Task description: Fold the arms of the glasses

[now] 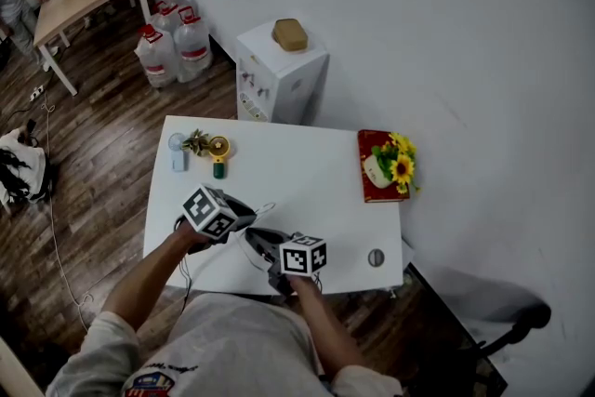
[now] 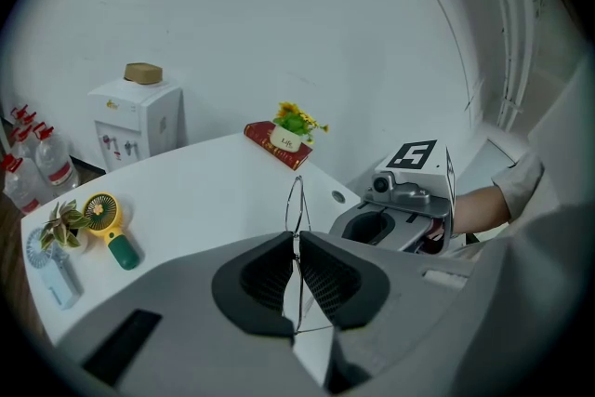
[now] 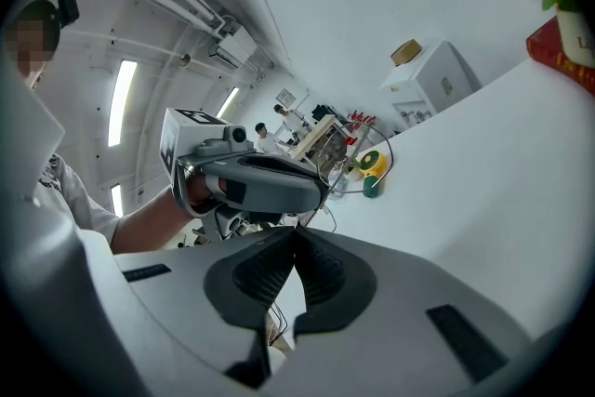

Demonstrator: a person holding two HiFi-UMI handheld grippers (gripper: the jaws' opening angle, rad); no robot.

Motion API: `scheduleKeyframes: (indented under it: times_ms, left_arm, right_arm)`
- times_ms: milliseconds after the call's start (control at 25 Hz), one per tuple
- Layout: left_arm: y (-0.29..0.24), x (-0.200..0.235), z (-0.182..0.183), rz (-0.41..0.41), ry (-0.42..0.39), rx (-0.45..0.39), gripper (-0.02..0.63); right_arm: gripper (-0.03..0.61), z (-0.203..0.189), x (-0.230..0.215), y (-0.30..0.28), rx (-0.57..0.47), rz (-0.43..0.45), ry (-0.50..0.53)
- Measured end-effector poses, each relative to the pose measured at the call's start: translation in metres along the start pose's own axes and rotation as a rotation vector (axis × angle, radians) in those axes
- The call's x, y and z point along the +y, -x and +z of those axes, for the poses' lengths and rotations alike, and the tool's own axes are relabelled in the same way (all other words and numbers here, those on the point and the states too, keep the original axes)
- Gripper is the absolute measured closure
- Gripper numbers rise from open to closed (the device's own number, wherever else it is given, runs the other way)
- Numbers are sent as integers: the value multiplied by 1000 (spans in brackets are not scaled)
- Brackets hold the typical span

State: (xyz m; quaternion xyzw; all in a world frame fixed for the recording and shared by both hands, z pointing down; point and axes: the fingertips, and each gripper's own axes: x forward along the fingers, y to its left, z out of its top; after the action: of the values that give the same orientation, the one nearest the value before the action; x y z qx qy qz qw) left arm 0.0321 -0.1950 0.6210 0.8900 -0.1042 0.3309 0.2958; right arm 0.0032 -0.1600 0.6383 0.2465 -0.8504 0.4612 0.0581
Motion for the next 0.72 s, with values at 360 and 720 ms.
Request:
scheduleKeyframes:
  times_ms: [360,720]
  left_arm:
    - [3,22,-5,59,1,-21,589]
    - [23,76,10,260,126,-178,591]
  right_arm:
    - [568,8,-12,12,-53,-40,14]
    - [514,17,-59,63,-256,-210,-94]
